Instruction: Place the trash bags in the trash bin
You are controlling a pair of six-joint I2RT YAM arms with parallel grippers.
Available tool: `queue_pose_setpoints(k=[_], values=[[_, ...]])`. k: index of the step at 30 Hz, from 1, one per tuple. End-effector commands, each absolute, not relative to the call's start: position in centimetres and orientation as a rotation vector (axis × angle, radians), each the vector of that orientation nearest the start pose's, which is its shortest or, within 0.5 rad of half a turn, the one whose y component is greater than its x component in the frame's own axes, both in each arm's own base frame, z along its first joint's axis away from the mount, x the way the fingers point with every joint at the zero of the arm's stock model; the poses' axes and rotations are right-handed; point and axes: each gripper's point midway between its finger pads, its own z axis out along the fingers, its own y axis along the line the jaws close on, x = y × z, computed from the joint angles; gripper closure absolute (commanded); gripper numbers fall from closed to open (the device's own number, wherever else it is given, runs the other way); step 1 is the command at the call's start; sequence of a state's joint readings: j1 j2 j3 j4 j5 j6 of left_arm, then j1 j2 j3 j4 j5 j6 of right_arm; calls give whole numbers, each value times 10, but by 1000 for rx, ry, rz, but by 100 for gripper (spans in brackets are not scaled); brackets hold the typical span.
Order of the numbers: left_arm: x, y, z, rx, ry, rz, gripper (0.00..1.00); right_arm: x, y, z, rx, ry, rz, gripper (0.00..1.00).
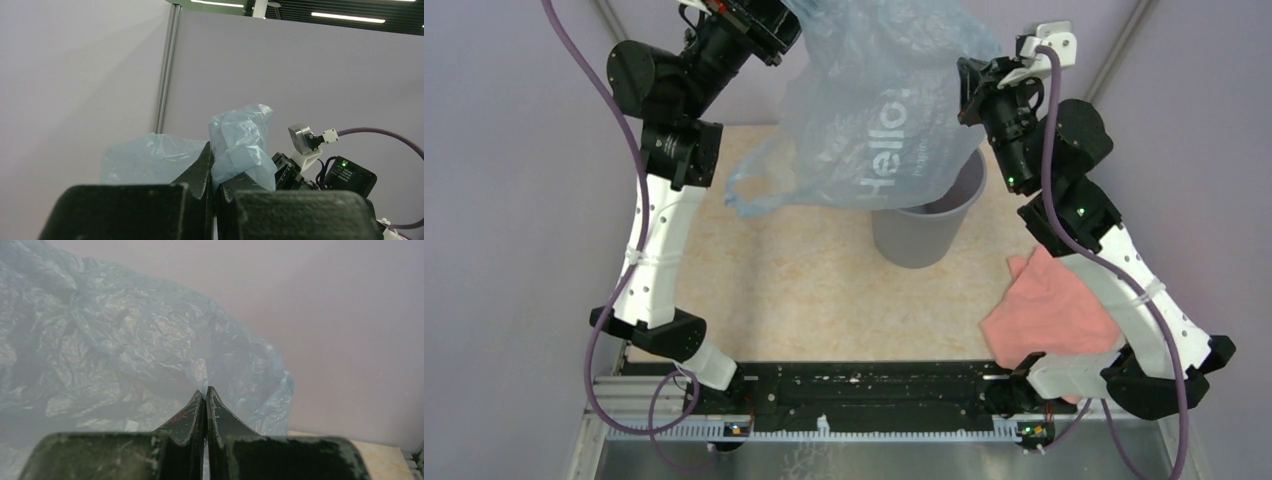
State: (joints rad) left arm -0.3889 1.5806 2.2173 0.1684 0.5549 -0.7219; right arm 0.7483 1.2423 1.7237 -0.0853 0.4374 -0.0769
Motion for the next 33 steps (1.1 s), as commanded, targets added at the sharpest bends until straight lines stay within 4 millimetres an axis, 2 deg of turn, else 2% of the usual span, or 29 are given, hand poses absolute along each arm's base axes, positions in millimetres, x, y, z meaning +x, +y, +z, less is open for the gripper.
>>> queue_pose_setpoints(k=[1,5,7,11,15,20,22,25,26,28,30,33], values=[[294,-242,687,430,902,-1169,100,317,174,569,-76,1240,354,100],[312,-251,656,451,964,-1152,100,330,169,533,-67,1307,347,100],[319,-255,642,453,1001,-1157,100,344,155,513,-45,1352,364,100],[325,-260,630,459,1036,-1176,100,368,146,472,-57,1487,488,100],[336,-267,614,457,1094,-1188,100,367,172,436,-144,1619,638,100],[351,-275,593,447,1166,-1211,100,356,201,374,-148,1802,839,100],[357,-279,585,446,1191,-1225,100,353,210,347,-135,1863,869,100],[362,-286,574,449,1222,-1239,100,351,211,306,-111,1965,824,100],[364,-288,571,450,1233,-1238,100,351,211,300,-106,1985,813,100],[367,-292,564,451,1253,-1234,100,349,209,302,-112,1988,805,100],[368,-296,559,455,1267,-1230,100,347,206,317,-115,1957,796,100],[372,-299,552,453,1289,-1224,100,343,198,341,-111,1925,761,90]])
